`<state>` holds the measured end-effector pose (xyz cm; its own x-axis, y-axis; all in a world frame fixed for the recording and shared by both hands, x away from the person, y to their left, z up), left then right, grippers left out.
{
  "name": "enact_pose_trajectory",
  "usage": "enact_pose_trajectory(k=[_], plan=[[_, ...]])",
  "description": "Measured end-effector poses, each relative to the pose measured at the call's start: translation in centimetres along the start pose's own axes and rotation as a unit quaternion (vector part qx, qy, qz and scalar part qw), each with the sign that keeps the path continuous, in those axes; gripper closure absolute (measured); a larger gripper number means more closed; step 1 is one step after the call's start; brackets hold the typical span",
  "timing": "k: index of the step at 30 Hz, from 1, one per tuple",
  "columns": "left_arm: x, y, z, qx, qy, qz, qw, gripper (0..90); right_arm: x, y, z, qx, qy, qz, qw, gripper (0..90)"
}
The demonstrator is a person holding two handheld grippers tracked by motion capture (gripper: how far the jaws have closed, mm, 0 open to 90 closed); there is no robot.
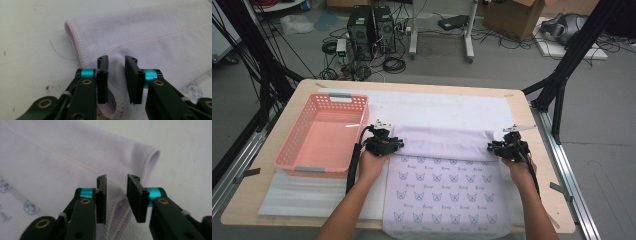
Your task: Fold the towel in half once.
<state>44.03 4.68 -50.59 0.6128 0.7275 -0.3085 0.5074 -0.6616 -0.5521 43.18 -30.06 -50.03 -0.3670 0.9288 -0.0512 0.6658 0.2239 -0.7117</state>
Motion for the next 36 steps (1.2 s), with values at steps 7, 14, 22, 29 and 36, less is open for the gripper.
enact_pose_trajectory(k=[7, 14, 22, 29, 36], plan=[[-1.1, -0.9, 0.2, -0.014, 0.020, 0.009, 0.9997, 86.9, 0.0, -0.5, 0.5, 0.003, -0.012, 0.004, 0.9999, 89.2], [-3.5, -3.4, 0.0, -0.052, 0.042, 0.045, 0.9967, 87.2, 0.4, -2.6, 0.8, -0.027, -0.008, -0.005, 0.9996, 89.4], [-6.1, -5.6, 1.8, -0.069, 0.060, 0.085, 0.9922, 87.0, 0.8, -5.5, 2.0, -0.064, 0.004, -0.013, 0.9979, 89.6], [-5.4, -5.4, 2.9, -0.069, 0.052, 0.074, 0.9936, 86.0, 1.2, -5.0, 2.3, -0.056, 0.021, -0.014, 0.9981, 48.4], [-5.4, -5.5, 3.2, -0.075, 0.055, 0.079, 0.9925, 85.3, 1.9, -2.3, 2.5, -0.021, 0.018, -0.032, 0.9991, 78.6]])
Point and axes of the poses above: each handheld gripper's, and its own axes: y roughly forward along the jaws, z roughly out of its underside, x roughly to its left, the point moved 10 cm from there along y, roughly forward along the jaws, and after that the axes turned 10 degrees about z, right-handed, at the moved point
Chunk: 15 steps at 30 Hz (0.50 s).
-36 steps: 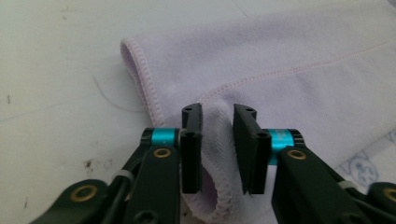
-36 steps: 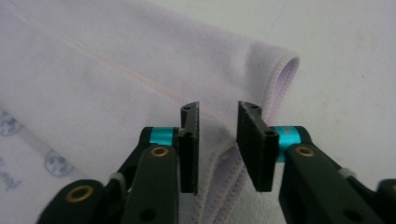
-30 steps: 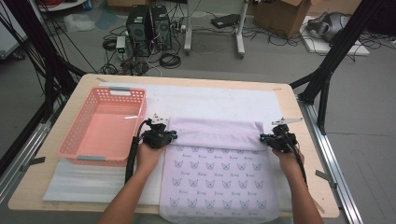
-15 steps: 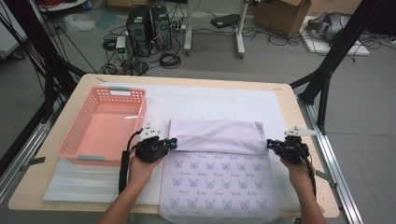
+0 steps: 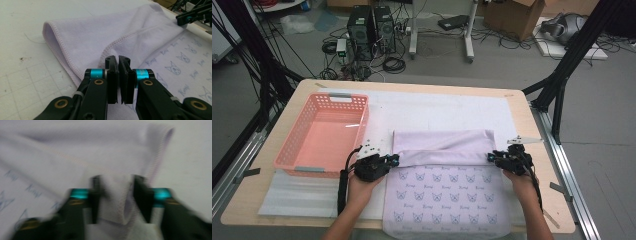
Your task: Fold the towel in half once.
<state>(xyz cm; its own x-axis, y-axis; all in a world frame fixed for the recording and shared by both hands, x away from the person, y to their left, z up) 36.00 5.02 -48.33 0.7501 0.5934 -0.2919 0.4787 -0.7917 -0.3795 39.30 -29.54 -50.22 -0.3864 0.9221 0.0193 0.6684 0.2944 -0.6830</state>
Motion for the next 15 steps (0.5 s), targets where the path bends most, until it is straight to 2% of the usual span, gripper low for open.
enact_pose_trajectory(k=[1, 4, 7, 9, 15], plan=[[-0.1, -0.1, 0.1, 0.000, 0.001, 0.004, 1.0000, 85.6, 0.3, -0.1, 0.2, 0.000, -0.015, 0.000, 0.9999, 83.9], [-0.3, -0.3, 0.5, -0.003, -0.004, 0.010, 0.9999, 85.8, 0.9, -1.1, 0.5, -0.014, -0.035, 0.003, 0.9993, 85.1], [-0.6, -0.6, 0.9, 0.000, -0.002, 0.012, 0.9999, 85.8, 1.2, -2.7, 1.2, -0.032, -0.044, 0.010, 0.9985, 85.2], [-0.9, -0.9, 1.2, 0.000, -0.001, 0.013, 0.9999, 85.8, 1.6, -3.8, 2.1, -0.040, -0.045, 0.006, 0.9982, 85.2], [-1.9, -2.3, 2.1, -0.004, 0.000, 0.014, 0.9999, 85.6, 2.5, -5.8, 3.7, -0.045, -0.054, -0.002, 0.9975, 85.1]])
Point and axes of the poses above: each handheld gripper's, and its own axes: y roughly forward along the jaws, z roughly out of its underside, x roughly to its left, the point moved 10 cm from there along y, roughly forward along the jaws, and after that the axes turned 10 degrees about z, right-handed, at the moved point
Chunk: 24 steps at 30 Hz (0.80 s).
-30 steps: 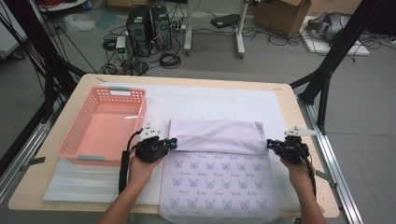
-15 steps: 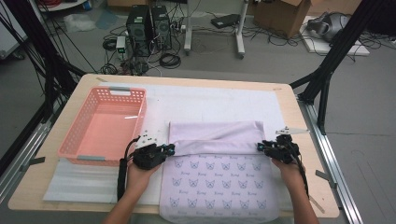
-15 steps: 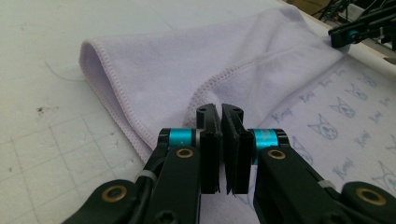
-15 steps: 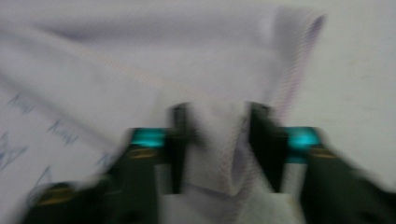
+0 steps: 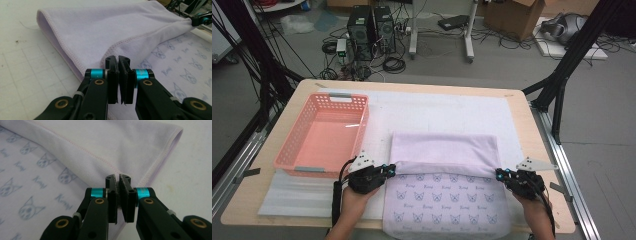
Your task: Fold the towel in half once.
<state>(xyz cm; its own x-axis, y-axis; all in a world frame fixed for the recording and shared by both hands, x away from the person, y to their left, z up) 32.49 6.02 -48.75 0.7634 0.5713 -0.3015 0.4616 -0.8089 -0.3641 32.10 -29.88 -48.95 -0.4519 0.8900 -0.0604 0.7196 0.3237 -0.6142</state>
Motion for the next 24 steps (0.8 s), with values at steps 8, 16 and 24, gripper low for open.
enact_pose_trajectory(k=[8, 16, 24], plan=[[-2.3, -1.7, 1.9, 0.001, 0.002, 0.000, 1.0000, 85.5, 1.6, -2.3, 2.0, -0.002, 0.004, -0.008, 1.0000, 85.1], [-4.7, -3.5, 3.0, -0.003, 0.005, 0.004, 1.0000, 86.0, 2.7, -4.7, 3.5, -0.006, 0.000, -0.003, 1.0000, 85.0], [-7.3, -4.8, 4.5, 0.004, 0.002, 0.018, 0.9998, 87.0, 3.6, -6.9, 5.2, -0.001, 0.002, -0.005, 1.0000, 85.1]])
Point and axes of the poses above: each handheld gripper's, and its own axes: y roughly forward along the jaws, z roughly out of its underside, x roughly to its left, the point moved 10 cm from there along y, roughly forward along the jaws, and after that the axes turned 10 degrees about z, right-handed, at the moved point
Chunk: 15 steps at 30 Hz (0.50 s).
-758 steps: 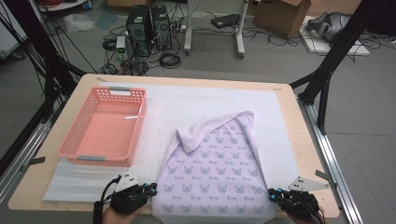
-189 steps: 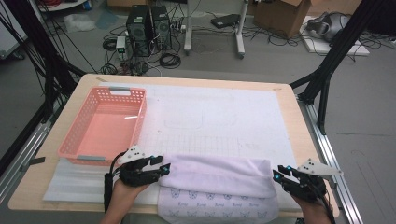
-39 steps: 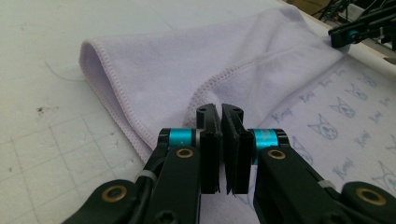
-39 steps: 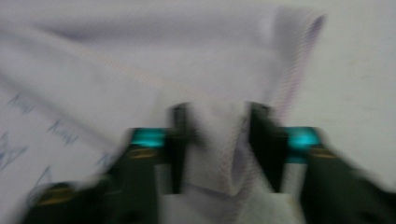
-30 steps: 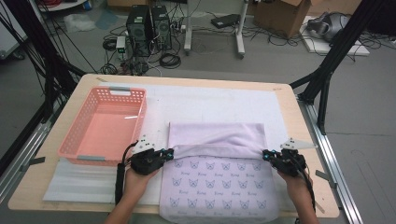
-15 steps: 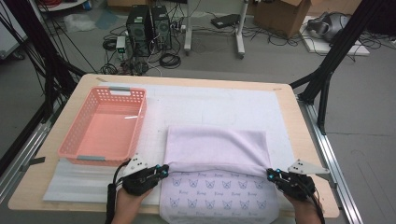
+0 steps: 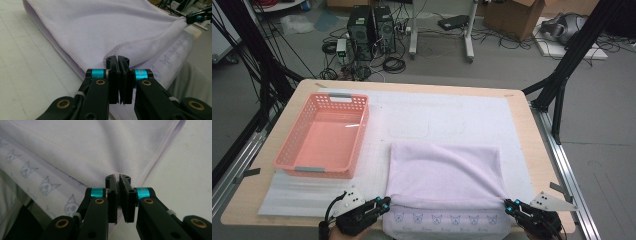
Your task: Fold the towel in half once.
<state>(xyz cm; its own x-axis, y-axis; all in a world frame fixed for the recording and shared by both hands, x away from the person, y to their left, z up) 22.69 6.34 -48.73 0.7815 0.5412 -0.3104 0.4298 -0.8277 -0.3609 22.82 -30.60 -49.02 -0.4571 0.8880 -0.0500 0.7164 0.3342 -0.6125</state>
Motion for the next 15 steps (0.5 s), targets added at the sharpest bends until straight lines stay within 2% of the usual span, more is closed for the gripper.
enact_pose_trajectory(k=[7, 13, 14, 15], plan=[[-1.5, -1.4, 1.0, 0.006, -0.001, 0.010, 0.9999, 87.3, 1.0, -1.8, 0.9, 0.000, -0.004, -0.005, 1.0000, 85.1], [-2.4, -2.4, 1.9, 0.013, 0.002, 0.020, 0.9997, 86.7, 2.2, -2.8, 2.3, 0.016, -0.013, -0.010, 0.9997, 83.1], [-2.3, -2.3, 1.8, 0.011, 0.001, 0.018, 0.9998, 83.7, 2.4, -2.9, 2.4, 0.017, -0.018, -0.007, 0.9997, 77.3], [-2.1, -2.3, 1.7, 0.007, -0.004, 0.016, 0.9998, 73.9, 2.4, -3.0, 2.3, 0.015, -0.017, 0.000, 0.9997, 70.7]])
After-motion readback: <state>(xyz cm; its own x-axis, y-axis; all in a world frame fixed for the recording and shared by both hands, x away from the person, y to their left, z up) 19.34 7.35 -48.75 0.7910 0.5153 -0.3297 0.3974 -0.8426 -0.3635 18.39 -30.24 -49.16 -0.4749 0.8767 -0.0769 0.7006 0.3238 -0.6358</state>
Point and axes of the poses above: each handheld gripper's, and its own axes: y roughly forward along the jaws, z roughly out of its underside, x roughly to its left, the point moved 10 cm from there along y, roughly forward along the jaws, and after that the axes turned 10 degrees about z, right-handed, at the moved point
